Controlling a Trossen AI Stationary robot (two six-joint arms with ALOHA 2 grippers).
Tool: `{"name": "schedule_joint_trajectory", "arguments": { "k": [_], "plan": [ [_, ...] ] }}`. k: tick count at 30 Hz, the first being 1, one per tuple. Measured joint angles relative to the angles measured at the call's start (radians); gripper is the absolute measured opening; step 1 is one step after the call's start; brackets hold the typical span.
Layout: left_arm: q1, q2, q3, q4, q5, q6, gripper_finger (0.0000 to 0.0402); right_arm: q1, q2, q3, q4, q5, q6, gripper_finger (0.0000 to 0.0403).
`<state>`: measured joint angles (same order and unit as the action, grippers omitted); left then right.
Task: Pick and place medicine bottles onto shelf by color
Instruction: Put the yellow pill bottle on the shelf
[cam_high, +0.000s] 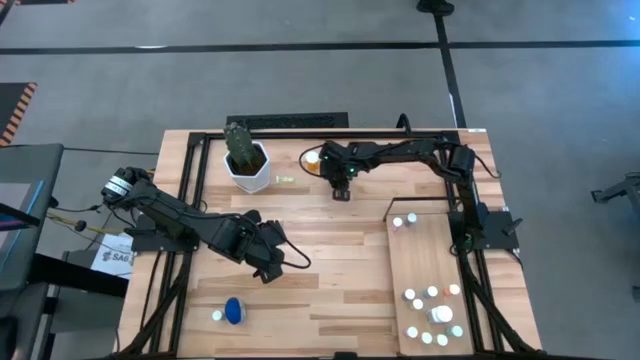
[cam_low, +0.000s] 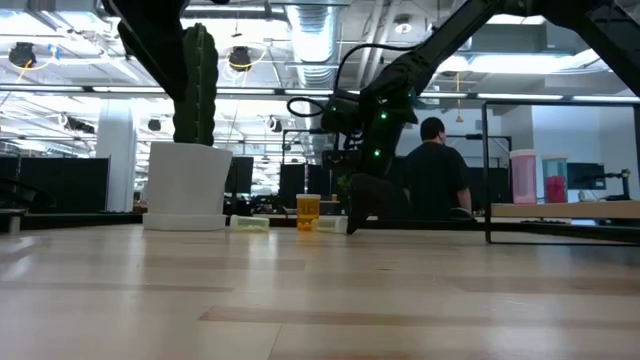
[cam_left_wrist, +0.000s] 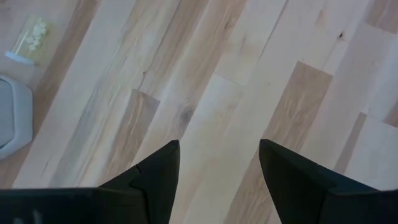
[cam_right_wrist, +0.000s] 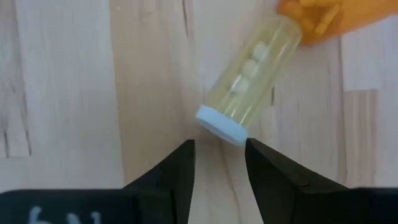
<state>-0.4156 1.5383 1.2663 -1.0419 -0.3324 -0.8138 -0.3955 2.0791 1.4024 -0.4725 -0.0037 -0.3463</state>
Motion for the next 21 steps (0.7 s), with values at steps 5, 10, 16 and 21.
{"name": "schedule_joint_trajectory", "arguments": {
  "k": [5,10,16,21],
  "plan": [
    [0.000,0.000,0.000,-0.003,0.014,-0.001,0.0208,0.010,-0.057,0.041,-0.027,-0.001,0.097,0.0170],
    [0.000,0.000,0.000,-0.008,0.014,-0.001,0.0208,0.018,-0.060,0.061,-0.060,-0.017,0.232,0.0171],
    [-0.002,0.000,0.000,-0.008,0.014,-0.006,0.0208,0.020,0.003,0.065,0.053,-0.009,0.407,0.0169],
    [-0.005,0.000,0.000,-0.014,0.023,-0.019,0.0208,0.019,0.007,0.068,0.067,0.083,0.371,0.0168]
  ]
}}
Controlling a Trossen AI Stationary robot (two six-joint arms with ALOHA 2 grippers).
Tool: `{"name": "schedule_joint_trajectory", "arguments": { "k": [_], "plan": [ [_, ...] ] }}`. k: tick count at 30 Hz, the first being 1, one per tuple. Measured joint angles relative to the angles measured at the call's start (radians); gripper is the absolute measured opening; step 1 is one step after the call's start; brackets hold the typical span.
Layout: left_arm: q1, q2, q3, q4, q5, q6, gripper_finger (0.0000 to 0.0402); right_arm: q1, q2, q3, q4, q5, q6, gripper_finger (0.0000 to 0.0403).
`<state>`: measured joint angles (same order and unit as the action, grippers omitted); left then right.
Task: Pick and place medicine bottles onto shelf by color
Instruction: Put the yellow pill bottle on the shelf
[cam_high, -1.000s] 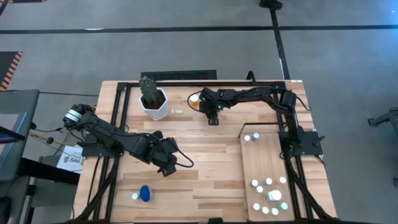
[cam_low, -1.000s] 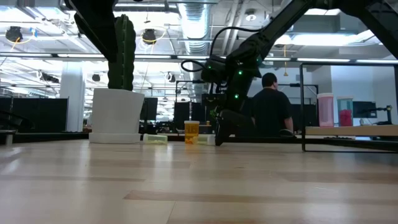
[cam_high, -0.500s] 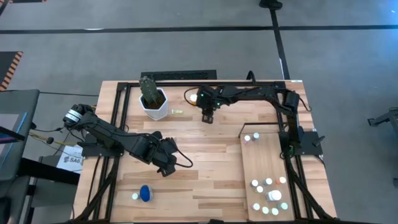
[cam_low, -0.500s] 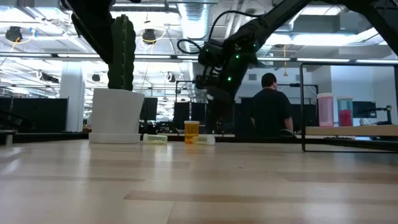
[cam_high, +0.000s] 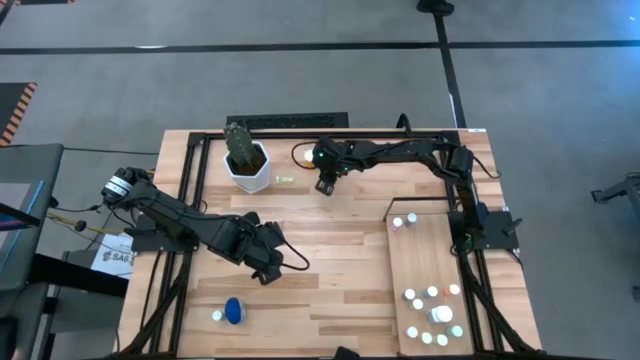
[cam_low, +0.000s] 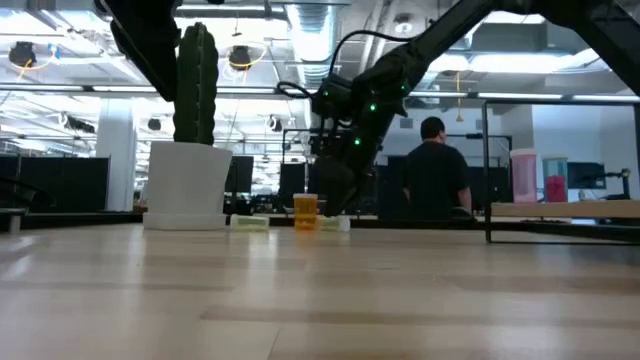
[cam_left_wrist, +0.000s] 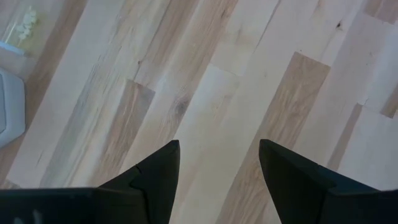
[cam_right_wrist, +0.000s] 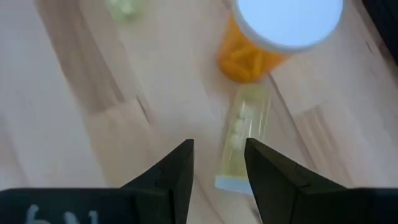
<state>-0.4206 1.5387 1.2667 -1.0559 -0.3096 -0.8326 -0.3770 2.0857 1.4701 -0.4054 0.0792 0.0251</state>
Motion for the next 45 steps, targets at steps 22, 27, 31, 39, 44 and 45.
{"name": "schedule_joint_trajectory", "arguments": {
  "k": [22,27,31,39,44,45],
  "plan": [
    [0.002,0.000,0.000,-0.007,0.001,0.009,0.0208,-0.109,0.054,-0.002,-0.007,-0.070,-0.067,0.0164],
    [0.002,0.000,0.000,-0.008,0.002,0.009,0.0208,-0.110,0.054,-0.002,-0.011,-0.070,-0.085,0.0143],
    [0.002,0.000,0.000,-0.008,0.001,0.008,0.0208,-0.110,0.053,-0.001,-0.045,-0.070,-0.087,0.0130],
    [0.002,0.000,0.000,0.007,-0.018,0.008,0.0208,-0.099,0.005,-0.004,-0.193,-0.080,-0.086,0.0128],
    [0.003,0.000,0.000,0.041,-0.075,0.008,0.0208,-0.077,-0.079,-0.004,-0.321,-0.080,-0.080,0.0128],
    [0.003,0.000,0.000,0.048,-0.101,0.013,0.0208,-0.070,-0.099,-0.004,-0.344,-0.080,-0.078,0.0128]
  ]
}}
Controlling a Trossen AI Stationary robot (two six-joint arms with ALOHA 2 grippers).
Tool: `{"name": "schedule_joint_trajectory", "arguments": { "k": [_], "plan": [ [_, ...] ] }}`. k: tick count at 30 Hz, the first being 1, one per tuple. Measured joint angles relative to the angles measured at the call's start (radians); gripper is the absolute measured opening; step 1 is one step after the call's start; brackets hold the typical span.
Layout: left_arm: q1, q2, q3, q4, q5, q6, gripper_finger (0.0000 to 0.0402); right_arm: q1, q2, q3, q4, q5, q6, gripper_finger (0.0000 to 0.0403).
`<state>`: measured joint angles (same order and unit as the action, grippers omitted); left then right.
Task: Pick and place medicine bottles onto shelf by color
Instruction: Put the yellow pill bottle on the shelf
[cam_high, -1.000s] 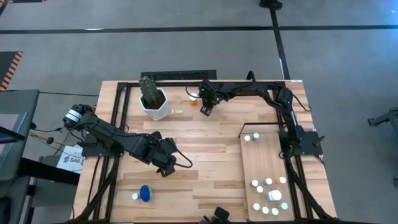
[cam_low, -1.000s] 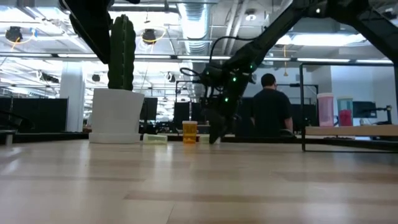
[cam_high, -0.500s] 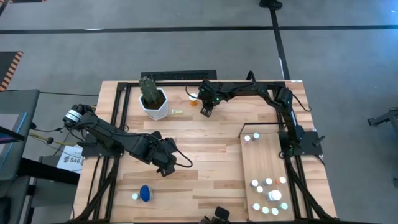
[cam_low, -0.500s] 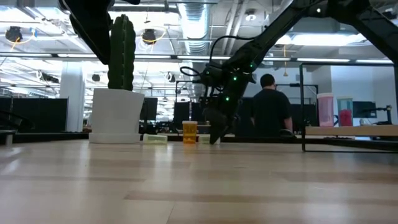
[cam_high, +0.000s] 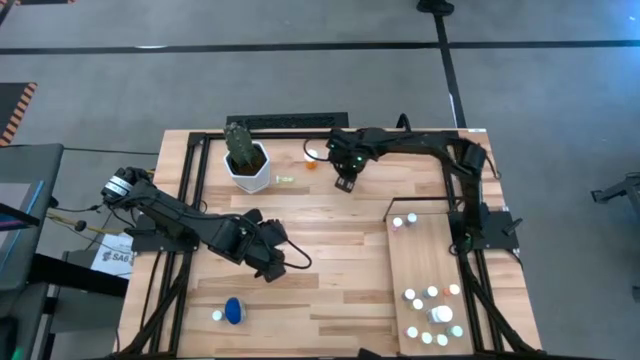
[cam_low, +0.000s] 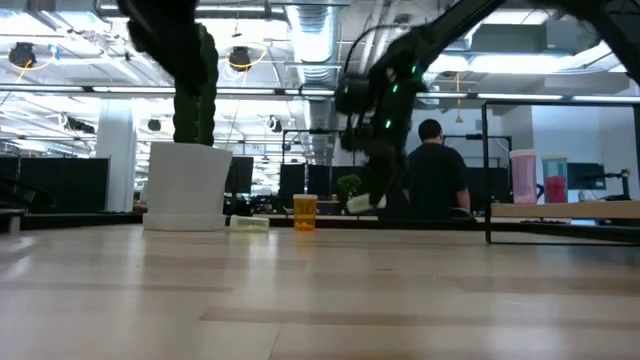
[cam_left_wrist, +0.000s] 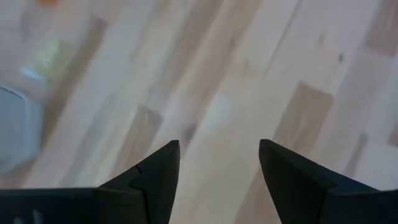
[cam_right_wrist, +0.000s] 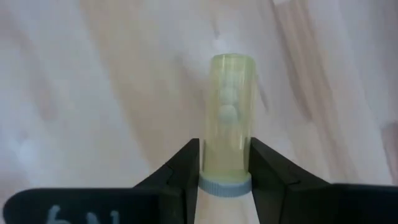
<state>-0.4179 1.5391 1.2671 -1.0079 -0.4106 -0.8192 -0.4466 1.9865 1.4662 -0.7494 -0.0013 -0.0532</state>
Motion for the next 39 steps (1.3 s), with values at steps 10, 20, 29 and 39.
{"name": "schedule_joint_trajectory", "arguments": {
  "k": [10,20,29,39],
  "plan": [
    [0.000,0.000,0.000,0.288,-0.279,0.316,0.0208,0.174,-0.270,0.000,-0.220,0.000,0.064,0.0128],
    [0.000,0.000,0.000,0.762,-0.320,0.939,0.0208,0.482,-0.534,0.001,-0.252,-0.001,0.300,0.0128],
    [0.000,0.001,0.000,0.991,-0.126,1.233,0.0219,0.688,-0.583,0.001,-0.089,-0.001,0.478,0.0128],
    [0.001,0.001,0.000,1.019,-0.091,1.320,0.0246,0.728,-0.542,0.013,0.045,-0.001,0.499,0.0128]
  ]
}}
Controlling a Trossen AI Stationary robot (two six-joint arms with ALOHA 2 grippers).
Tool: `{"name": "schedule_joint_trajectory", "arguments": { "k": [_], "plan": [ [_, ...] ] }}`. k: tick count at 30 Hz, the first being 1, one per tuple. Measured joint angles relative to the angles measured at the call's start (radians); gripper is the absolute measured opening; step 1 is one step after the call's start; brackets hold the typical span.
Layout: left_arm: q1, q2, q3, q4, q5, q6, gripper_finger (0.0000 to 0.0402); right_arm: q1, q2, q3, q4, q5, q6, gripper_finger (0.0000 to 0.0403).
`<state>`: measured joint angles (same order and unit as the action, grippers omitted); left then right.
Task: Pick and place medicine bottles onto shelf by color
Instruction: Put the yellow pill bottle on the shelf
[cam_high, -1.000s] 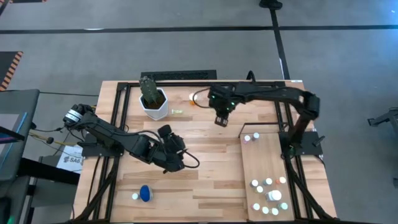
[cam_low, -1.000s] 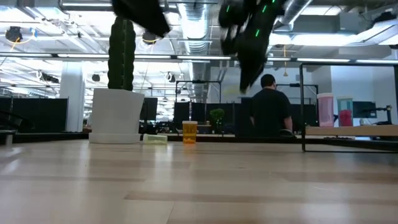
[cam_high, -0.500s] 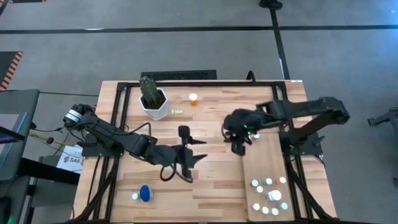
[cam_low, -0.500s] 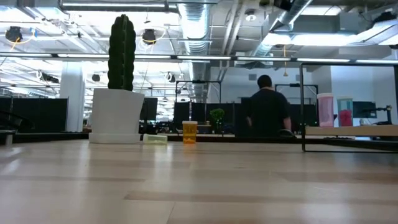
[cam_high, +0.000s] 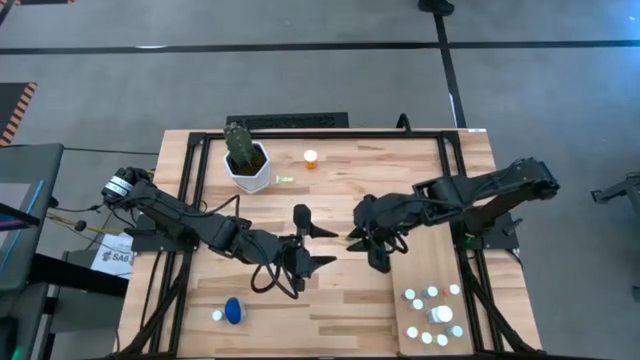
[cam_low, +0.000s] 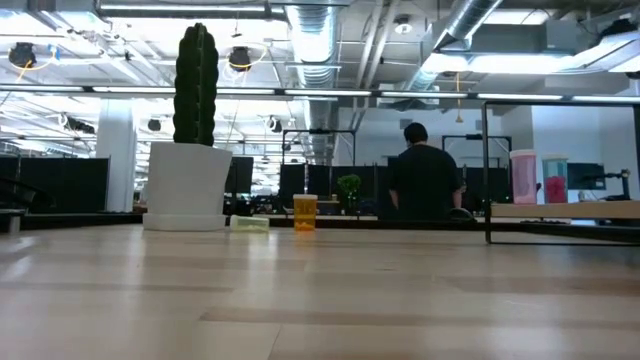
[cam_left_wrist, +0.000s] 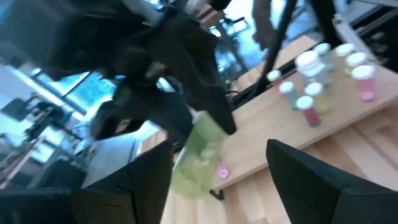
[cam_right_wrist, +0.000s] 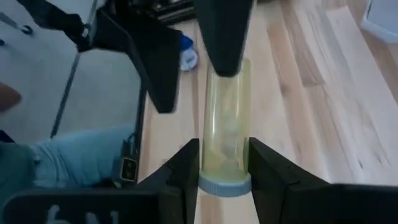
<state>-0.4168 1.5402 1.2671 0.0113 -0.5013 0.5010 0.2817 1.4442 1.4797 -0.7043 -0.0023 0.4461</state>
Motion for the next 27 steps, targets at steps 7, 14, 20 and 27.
{"name": "schedule_joint_trajectory", "arguments": {
  "k": [7,14,20,27],
  "plan": [
    [-0.001,0.000,0.000,0.004,0.019,-0.031,0.0235,-0.001,0.005,-0.001,0.028,-0.001,-0.004,0.0128],
    [0.000,0.000,0.000,-0.004,0.011,-0.038,0.0182,0.000,0.005,-0.001,0.055,-0.008,-0.008,0.0128],
    [0.003,0.000,0.000,-0.031,-0.006,-0.039,0.0148,0.000,0.005,-0.001,0.064,-0.045,-0.009,0.0128],
    [0.003,0.000,0.000,-0.030,-0.005,-0.050,0.0124,-0.001,0.005,-0.001,0.064,-0.049,-0.013,0.0128]
  ]
}}
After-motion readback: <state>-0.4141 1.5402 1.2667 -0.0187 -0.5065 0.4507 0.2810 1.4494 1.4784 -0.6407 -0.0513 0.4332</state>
